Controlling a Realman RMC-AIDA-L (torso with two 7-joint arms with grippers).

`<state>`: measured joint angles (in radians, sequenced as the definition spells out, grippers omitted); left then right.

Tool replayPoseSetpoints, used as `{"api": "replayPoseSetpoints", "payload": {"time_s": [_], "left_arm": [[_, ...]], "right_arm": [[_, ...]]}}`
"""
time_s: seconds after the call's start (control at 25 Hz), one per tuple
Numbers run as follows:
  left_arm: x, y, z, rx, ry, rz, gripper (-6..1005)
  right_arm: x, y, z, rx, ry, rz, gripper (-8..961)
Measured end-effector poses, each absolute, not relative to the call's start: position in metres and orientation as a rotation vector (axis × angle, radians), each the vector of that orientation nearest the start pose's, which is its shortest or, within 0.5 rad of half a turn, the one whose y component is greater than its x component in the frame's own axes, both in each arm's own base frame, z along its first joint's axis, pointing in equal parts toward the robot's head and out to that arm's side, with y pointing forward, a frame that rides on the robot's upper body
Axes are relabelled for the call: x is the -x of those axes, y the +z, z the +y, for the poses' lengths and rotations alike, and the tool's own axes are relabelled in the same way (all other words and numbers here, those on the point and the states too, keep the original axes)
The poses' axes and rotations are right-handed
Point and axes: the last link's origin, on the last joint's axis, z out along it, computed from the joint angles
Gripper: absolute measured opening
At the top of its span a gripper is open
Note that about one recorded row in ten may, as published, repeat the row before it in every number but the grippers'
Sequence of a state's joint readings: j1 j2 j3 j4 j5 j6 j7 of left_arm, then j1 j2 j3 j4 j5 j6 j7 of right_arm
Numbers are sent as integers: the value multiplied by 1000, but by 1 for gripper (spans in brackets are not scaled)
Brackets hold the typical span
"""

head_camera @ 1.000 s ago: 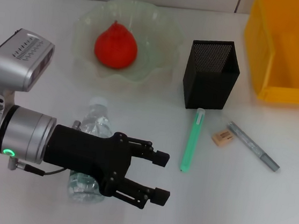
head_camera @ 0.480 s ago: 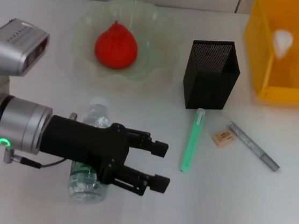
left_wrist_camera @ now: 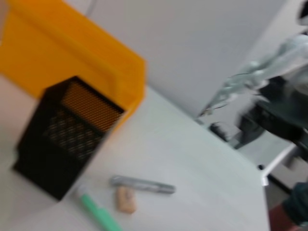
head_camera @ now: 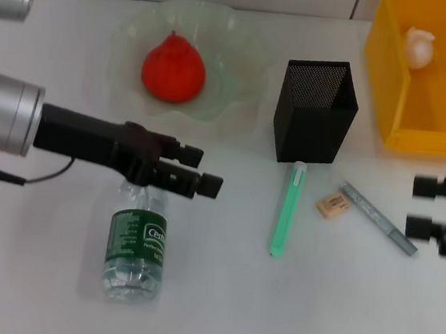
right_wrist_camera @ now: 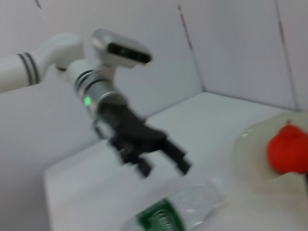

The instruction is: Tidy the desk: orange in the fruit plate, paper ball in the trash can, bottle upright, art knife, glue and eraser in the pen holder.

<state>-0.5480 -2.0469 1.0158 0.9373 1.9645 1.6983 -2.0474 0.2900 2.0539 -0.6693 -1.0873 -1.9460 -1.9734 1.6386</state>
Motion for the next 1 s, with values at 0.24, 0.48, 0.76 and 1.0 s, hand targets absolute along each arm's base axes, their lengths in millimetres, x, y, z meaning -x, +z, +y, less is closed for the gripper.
{"api": "replayPoseSetpoints", "payload": {"time_s": [0.24,0.48,0.76,1.0], "left_arm": [[189,23,353,2773,-210,-1262,830],[186,16,378,2533,56,-1416,829],[188,10,392,2374,165,-1511,812],[201,-6,394,2263,264,-1598,787]], "right_arm": [[-298,65,239,2805,853,737,641],[-308,59,238,2772,863,700,641],[-311,50,242,2764,824,640,641],[-314,40,250,2762,772,620,641]]}}
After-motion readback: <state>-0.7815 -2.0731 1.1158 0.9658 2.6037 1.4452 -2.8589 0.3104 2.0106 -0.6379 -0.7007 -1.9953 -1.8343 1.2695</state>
